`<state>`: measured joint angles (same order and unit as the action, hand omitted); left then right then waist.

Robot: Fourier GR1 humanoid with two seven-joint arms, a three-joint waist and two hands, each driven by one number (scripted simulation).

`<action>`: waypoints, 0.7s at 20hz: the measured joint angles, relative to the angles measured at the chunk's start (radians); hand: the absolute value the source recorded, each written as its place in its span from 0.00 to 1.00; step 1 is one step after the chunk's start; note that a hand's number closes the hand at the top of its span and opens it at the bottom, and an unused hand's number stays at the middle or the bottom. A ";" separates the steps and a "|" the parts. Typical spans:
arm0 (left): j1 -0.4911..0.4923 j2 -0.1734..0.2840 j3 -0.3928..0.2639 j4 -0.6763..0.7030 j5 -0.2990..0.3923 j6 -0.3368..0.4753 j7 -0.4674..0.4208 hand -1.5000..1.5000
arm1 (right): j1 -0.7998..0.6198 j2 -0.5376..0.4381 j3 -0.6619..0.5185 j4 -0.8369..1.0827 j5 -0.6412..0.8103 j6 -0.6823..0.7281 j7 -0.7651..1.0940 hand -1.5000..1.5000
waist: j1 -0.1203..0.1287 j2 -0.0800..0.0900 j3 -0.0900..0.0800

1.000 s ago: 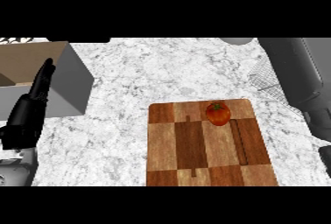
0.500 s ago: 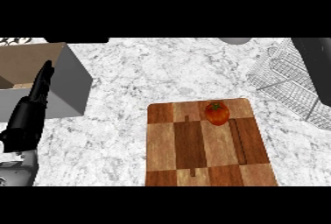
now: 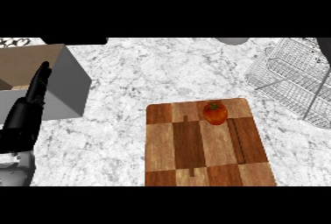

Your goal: Pick the can from the cutting board and place it in the tiered basket

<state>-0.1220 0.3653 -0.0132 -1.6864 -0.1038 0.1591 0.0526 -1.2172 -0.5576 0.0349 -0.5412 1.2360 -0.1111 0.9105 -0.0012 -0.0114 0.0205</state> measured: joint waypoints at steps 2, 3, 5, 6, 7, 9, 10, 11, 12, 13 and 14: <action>0.010 -0.004 -0.001 -0.004 0.001 -0.003 -0.007 0.50 | 0.019 -0.006 -0.017 0.000 -0.022 -0.002 -0.028 1.00 | 0.001 -0.001 0.001; 0.013 -0.005 -0.001 -0.005 -0.001 -0.002 -0.008 0.50 | 0.030 -0.010 -0.030 -0.001 -0.037 -0.004 -0.044 1.00 | 0.001 -0.001 0.001; 0.011 -0.008 0.003 0.001 -0.005 0.000 -0.015 0.50 | 0.045 -0.013 -0.054 -0.016 -0.069 -0.008 -0.076 1.00 | -0.003 -0.004 -0.001; 0.012 -0.006 0.006 0.000 -0.001 -0.005 -0.015 0.50 | 0.054 -0.011 -0.063 -0.025 -0.081 -0.012 -0.086 1.00 | -0.003 -0.006 -0.003; 0.002 -0.008 0.008 0.008 -0.004 -0.003 -0.017 0.50 | 0.055 -0.010 -0.071 -0.027 -0.092 -0.009 -0.094 1.00 | -0.004 -0.006 -0.003; 0.004 -0.009 0.008 0.006 -0.003 -0.009 -0.023 0.50 | 0.062 -0.017 -0.099 -0.026 -0.122 -0.012 -0.120 1.00 | 0.001 -0.006 -0.006; 0.009 -0.006 0.011 0.002 0.002 -0.014 -0.021 0.50 | 0.073 -0.017 -0.123 -0.030 -0.147 -0.025 -0.125 1.00 | 0.002 -0.007 -0.008; 0.011 -0.006 0.012 -0.001 0.003 -0.015 -0.020 0.50 | 0.081 -0.013 -0.151 -0.032 -0.171 -0.045 -0.117 0.00 | 0.002 -0.007 -0.008; 0.012 -0.009 0.012 -0.003 0.001 -0.012 -0.016 0.50 | 0.096 -0.009 -0.174 -0.030 -0.193 -0.057 -0.110 0.00 | -0.001 -0.006 -0.006; 0.015 -0.010 0.011 -0.005 -0.005 -0.008 -0.010 0.50 | 0.111 -0.003 -0.189 -0.032 -0.209 -0.056 -0.104 0.00 | -0.004 -0.006 -0.004; 0.012 -0.009 0.014 -0.004 -0.004 -0.010 -0.006 0.50 | 0.126 0.005 -0.199 -0.033 -0.221 -0.061 -0.102 0.00 | -0.005 -0.006 -0.004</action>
<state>-0.1102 0.3560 0.0007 -1.6908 -0.1077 0.1487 0.0468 -1.0907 -0.5530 -0.1645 -0.5745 1.0150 -0.1719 0.8085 -0.0064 -0.0174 0.0170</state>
